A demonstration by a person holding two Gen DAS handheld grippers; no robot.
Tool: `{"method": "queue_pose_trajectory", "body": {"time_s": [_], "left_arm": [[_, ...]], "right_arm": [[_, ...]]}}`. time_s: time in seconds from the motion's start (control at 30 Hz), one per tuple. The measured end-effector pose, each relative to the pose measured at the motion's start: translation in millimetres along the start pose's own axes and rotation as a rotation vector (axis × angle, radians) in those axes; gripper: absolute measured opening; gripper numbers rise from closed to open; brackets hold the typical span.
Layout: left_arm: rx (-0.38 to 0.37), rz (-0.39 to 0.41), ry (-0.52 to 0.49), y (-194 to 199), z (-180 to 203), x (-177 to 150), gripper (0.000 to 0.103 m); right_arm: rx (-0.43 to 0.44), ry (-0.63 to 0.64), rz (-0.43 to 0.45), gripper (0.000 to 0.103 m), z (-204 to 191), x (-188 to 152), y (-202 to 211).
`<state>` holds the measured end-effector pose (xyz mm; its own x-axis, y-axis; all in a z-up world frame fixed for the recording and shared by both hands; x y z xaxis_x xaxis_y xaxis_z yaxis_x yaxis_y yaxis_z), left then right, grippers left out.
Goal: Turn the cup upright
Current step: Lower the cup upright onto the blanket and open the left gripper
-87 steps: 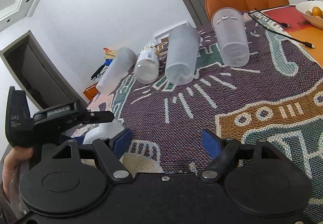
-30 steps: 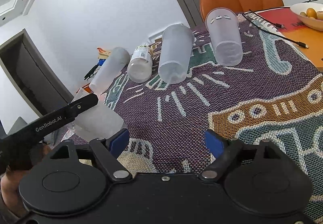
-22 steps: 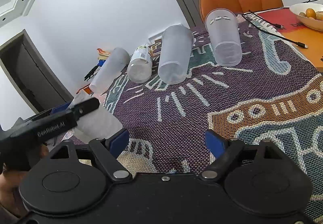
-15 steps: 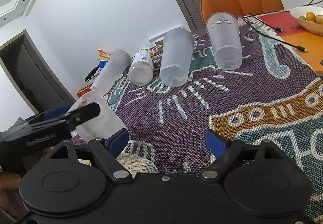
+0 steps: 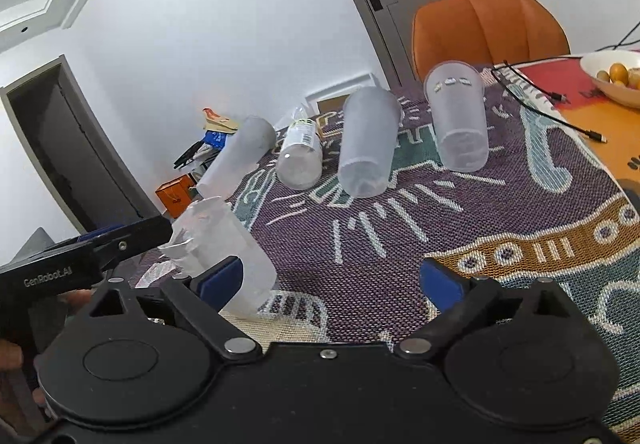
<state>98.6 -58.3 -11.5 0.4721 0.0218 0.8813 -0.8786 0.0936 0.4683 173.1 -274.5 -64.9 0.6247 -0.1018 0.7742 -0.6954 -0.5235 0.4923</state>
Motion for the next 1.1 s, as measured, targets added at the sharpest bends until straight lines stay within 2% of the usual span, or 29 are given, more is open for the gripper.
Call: {"method": "queue_pose_trajectory", "body": {"time_s": [0.17,0.6,1.1], "left_arm": [[0.026,0.016,0.015,12,-10,-3,0.102],[0.029,0.017,0.064,36,-35,-18,0.103],[0.077,-0.039,0.096,45,-53,-39,0.103]], "right_arm": [[0.001,0.02,0.014,0.103,-6,1,8],[0.01,0.064,0.025,0.103,-21,2,20],[0.039,0.13,-0.004,0.103,-31,-8,27]]}}
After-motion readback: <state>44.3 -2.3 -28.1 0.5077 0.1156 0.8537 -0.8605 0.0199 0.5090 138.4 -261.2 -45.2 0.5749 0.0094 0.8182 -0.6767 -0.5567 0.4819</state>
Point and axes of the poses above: each gripper's, at about its wrist camera, not at the fingertips, and y roughly against the way its jaws point, z to its right, x to its top, the point moved 5 cm from there along -y, roughly the way its jaws point, and after that the axes turned 2 degrees about -z, right-handed, at the moved point
